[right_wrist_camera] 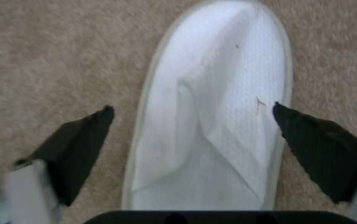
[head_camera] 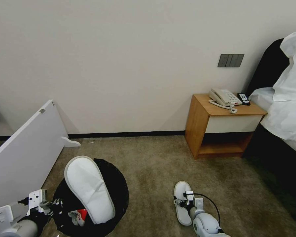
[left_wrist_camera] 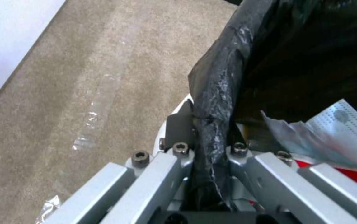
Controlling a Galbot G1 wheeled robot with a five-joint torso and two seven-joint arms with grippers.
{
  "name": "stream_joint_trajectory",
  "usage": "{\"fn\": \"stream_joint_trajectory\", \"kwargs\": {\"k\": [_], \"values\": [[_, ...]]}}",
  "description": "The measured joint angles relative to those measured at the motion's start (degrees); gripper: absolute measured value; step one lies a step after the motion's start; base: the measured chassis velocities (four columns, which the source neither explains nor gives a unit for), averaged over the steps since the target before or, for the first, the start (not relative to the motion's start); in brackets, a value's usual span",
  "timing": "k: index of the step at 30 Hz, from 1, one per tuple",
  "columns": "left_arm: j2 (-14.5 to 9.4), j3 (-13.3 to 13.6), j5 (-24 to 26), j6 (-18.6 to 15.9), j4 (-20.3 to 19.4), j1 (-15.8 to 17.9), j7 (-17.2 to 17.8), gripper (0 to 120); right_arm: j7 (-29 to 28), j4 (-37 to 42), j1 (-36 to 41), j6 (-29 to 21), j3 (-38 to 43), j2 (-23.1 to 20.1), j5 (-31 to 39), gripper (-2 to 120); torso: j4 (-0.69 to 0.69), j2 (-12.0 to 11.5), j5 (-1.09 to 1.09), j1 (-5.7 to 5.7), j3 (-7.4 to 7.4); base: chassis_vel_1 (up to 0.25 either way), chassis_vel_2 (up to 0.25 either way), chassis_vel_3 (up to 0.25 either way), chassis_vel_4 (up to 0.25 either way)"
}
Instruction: Pick up the trash bin, then pick up the garbage from the floor and place it into the trash bin.
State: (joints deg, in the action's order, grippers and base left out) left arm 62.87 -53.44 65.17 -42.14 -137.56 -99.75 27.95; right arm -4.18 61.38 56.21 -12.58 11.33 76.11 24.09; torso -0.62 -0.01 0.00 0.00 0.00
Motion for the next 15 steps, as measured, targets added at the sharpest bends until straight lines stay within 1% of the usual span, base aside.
{"fn": "stream_joint_trajectory", "kwargs": {"k": [1, 2, 3, 4, 5, 6, 7, 8, 9, 12, 13, 15], "values": [[0.0, 0.0, 0.0, 0.0, 0.0, 0.0, 0.0, 2, 0.0, -0.4, -0.2, 0.0, 0.1, 0.1, 0.0, 90, 0.00, 0.0, 0.00, 0.00, 0.00, 0.000, 0.000, 0.000, 0.000], [0.0, 0.0, 0.0, 0.0, 0.0, 0.0, 0.0, 2, 0.0, -0.4, -0.2, 0.0, 0.1, 0.1, 0.0, 90, 0.00, 0.0, 0.00, 0.00, 0.00, 0.000, 0.000, 0.000, 0.000], [-0.1, 0.0, 0.1, 0.0, 0.1, 0.1, 0.0, 2, 0.0, -0.8, -0.4, 0.0, 0.4, 0.1, 0.0, 86, 0.00, 0.0, 0.00, 0.00, 0.00, 0.000, 0.000, 0.000, 0.000], [-0.1, 0.0, 0.1, 0.0, 0.1, 0.1, 0.0, 2, 0.0, -0.8, -0.4, 0.0, 0.4, 0.1, 0.0, 86, 0.00, 0.0, 0.00, 0.00, 0.00, 0.000, 0.000, 0.000, 0.000], [-0.2, 0.0, 0.2, 0.0, 0.2, 0.2, 0.0, 2, 0.0, -0.9, -0.5, 0.1, 0.7, 0.1, 0.0, 77, 0.00, 0.0, 0.00, 0.00, 0.00, 0.000, 0.000, 0.000, 0.000], [-0.2, 0.0, 0.2, 0.0, 0.2, 0.2, 0.0, 2, 0.0, -0.9, -0.5, 0.1, 0.9, 0.0, 0.0, 72, 0.00, 0.0, 0.00, 0.00, 0.00, 0.000, 0.000, 0.000, 0.000], [-0.2, 0.0, 0.2, 0.0, 0.2, 0.2, 0.0, 2, 0.0, -0.9, -0.5, 0.1, 0.9, 0.0, 0.0, 72, 0.00, 0.0, 0.00, 0.00, 0.00, 0.000, 0.000, 0.000, 0.000], [-0.2, 0.0, 0.2, 0.0, 0.2, 0.3, 0.0, 2, 0.0, -0.9, -0.5, 0.1, 0.9, -0.1, 0.0, 66, 0.00, 0.0, 0.00, 0.00, 0.00, 0.000, 0.000, 0.000, 0.000], [-0.2, 0.0, 0.2, 0.0, 0.2, 0.3, 0.0, 2, 0.0, -0.9, -0.5, 0.1, 0.9, -0.1, 0.0, 66, 0.00, 0.0, 0.00, 0.00, 0.00, 0.000, 0.000, 0.000, 0.000], [-0.3, 0.1, 0.3, 0.0, 0.3, 0.3, -0.1, 2, 0.0, -0.9, -0.3, 0.2, 1.3, -0.2, 0.0, 50, 0.00, 0.0, 0.00, 0.00, 0.00, 0.000, 0.000, 0.000, 0.000], [-0.3, 0.1, 0.3, 0.0, 0.3, 0.3, -0.1, 2, 0.0, -0.9, -0.3, 0.2, 1.3, -0.2, 0.0, 50, 0.00, 0.0, 0.00, 0.00, 0.00, 0.000, 0.000, 0.000, 0.000], [-0.3, 0.1, 0.3, 0.0, 0.4, 0.3, -0.1, 2, 0.0, -0.9, -0.3, 0.3, 1.5, -0.1, 0.0, 39, 0.00, 0.0, 0.00, 0.00, 0.00, 0.000, 0.000, 0.000, 0.000]]}}
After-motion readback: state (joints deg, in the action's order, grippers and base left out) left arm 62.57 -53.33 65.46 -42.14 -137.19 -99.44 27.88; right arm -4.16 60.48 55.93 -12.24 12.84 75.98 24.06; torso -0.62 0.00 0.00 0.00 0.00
